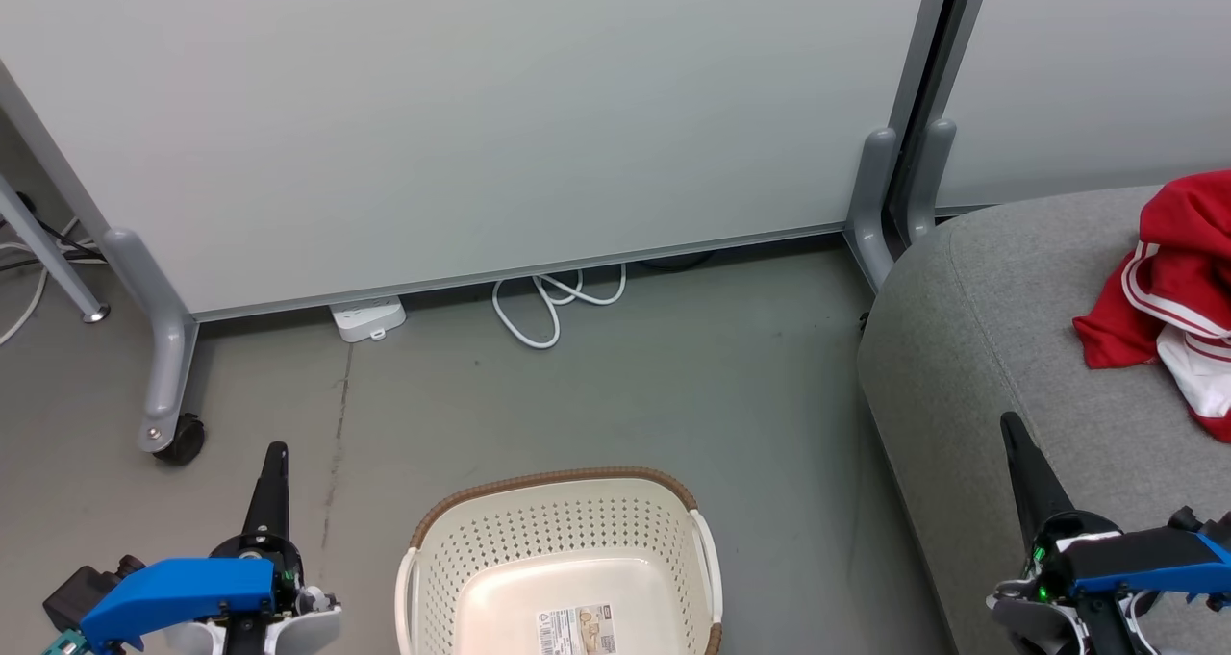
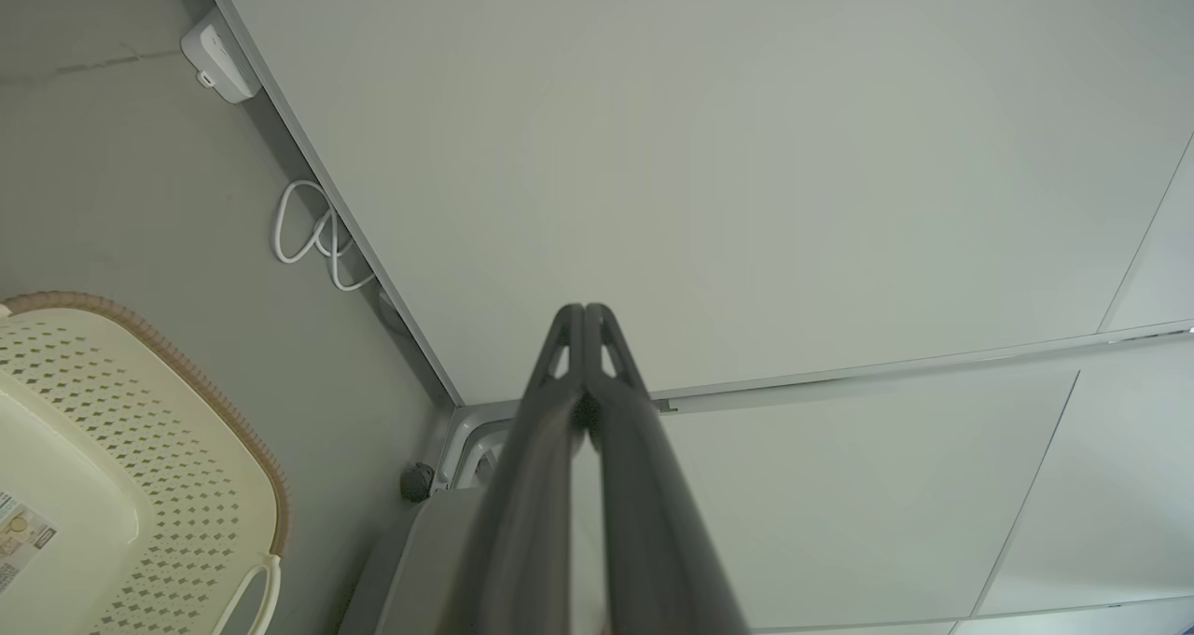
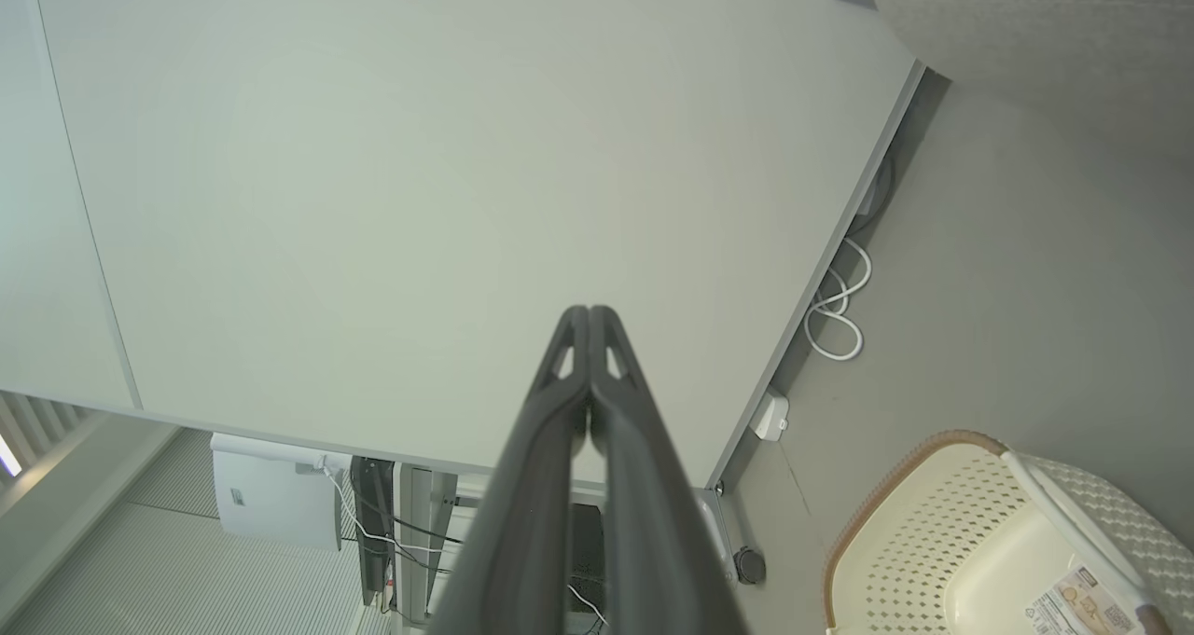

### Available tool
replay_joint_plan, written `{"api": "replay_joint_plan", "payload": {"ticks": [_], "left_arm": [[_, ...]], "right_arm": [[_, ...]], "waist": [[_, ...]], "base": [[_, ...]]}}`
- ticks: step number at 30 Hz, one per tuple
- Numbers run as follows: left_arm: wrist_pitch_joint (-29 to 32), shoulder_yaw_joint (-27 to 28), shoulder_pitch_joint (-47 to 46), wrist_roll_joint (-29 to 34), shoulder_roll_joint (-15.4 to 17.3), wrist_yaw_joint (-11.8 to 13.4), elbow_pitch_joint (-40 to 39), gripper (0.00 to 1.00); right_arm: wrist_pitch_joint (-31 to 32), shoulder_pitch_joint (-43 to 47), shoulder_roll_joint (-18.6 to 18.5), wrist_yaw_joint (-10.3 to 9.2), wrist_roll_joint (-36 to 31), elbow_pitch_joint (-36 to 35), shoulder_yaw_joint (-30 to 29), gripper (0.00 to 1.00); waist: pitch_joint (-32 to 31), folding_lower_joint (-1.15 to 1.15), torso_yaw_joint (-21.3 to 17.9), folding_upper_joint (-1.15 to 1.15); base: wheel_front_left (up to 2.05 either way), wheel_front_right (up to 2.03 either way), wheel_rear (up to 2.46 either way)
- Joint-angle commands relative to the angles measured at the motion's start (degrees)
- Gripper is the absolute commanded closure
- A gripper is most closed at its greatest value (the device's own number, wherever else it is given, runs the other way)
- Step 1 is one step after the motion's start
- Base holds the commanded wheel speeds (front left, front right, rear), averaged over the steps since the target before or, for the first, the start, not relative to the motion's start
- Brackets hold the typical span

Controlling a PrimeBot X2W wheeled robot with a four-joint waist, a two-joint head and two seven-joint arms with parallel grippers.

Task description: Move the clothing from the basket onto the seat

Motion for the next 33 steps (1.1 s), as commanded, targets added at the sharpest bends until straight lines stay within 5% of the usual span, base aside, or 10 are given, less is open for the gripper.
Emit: {"api": "replay_joint_plan", "payload": {"ticks": [1, 33], "left_arm": [[0.3, 0.5, -1.0, -1.1, 0.0, -0.4, -0.5, 1.00], [3.4, 1.4, -2.2, -11.7, -0.2, -0.5, -1.6, 1.00]], "right_arm": [[0.3, -1.0, 0.1, 0.02, 1.3, -0.5, -0.3, 1.00], [1.9, -1.3, 0.3, 0.02, 12.9, -0.7, -1.5, 1.00]], "waist": [[0.0, 0.00, 0.0, 0.00], [-0.1, 0.00, 0.5, 0.00]], "base": [[0.00, 0.00, 0.00], [0.00, 0.00, 0.00]]}}
